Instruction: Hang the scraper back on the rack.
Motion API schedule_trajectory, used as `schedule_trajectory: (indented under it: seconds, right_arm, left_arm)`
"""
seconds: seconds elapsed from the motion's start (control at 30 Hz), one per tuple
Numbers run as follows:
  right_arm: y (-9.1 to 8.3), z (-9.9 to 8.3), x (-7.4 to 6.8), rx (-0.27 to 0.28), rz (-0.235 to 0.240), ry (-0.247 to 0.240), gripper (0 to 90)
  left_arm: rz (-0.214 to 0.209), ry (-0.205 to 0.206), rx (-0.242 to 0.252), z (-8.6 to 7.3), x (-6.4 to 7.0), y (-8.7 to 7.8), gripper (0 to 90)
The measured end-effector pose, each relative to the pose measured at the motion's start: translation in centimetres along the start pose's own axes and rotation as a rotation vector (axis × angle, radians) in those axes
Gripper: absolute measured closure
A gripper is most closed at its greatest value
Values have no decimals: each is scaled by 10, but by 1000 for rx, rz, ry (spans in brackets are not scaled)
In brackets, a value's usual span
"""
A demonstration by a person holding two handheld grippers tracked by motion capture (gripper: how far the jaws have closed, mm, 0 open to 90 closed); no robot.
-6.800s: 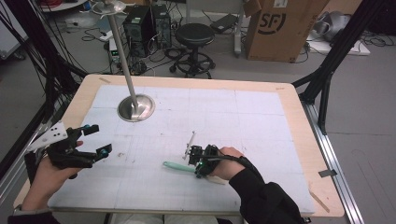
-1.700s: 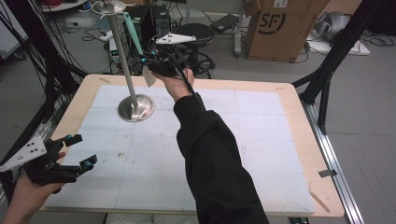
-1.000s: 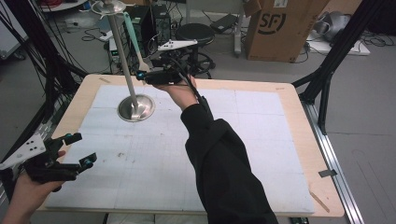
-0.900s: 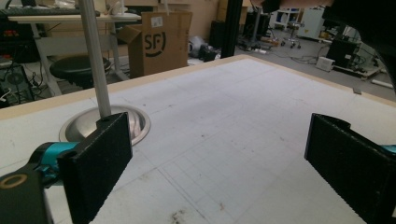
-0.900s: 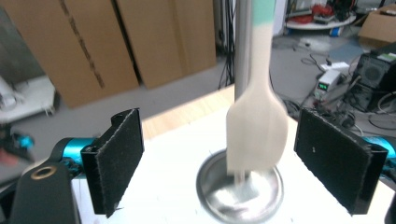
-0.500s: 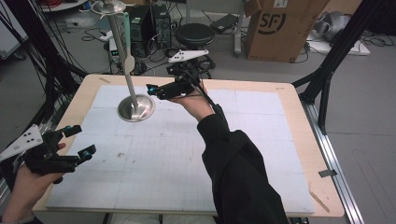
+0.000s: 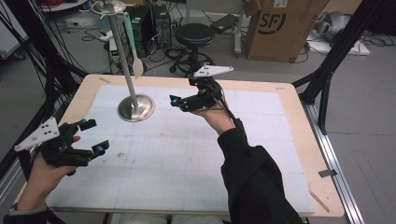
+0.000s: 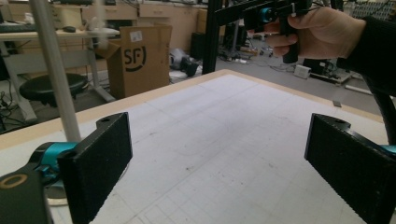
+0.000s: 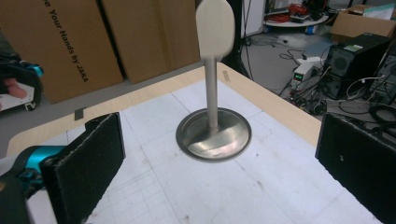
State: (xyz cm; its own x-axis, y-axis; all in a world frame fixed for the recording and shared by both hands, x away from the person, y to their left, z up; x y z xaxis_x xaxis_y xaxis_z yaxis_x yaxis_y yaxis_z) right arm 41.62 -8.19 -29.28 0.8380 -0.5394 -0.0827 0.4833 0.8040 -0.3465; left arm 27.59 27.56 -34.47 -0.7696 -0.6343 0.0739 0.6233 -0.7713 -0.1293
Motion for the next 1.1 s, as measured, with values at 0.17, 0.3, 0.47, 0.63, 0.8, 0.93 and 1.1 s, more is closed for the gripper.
schedule_trajectory:
  seconds: [0.17, 0.3, 0.47, 0.63, 0.8, 0.93, 1.1]
  right_arm:
    - [-22, -15, -4, 29, 5, -13, 3]
    - [-41, -28, -4, 55, -1, -12, 3]
    - [-62, -50, -3, 66, -22, -11, 3]
    - [-75, -80, -3, 27, -77, -45, 3]
    - [-90, -107, -1, 39, -94, -14, 3]
    - [-108, -125, 1, 108, -60, 76, 3]
    - [-127, -147, 3, 108, -91, 62, 3]
  left_arm:
    - [-18, 4, -7, 1, 0, 13, 80]
    - [-31, 4, -9, 0, 1, 23, 81]
    - [-49, 12, -21, -1, 3, 33, 80]
    - [-55, 3, -41, -7, 3, 40, 80]
    - [-62, 4, -75, -15, 4, 50, 80]
    - [-84, -11, -53, -20, 3, 51, 80]
    - [-71, -21, -63, -26, 0, 52, 81]
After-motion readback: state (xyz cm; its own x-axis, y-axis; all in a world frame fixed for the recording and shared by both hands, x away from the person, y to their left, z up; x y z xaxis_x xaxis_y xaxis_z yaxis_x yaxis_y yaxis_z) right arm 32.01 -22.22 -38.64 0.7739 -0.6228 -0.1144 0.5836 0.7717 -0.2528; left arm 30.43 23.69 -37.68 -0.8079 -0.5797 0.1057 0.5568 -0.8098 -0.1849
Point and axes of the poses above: each handheld gripper's, and its own axes: y roughly forward along the jaws, z roughly out of its top, x roughly to its right, the point moved 2 cm from there along y, roughly forward along the jaws
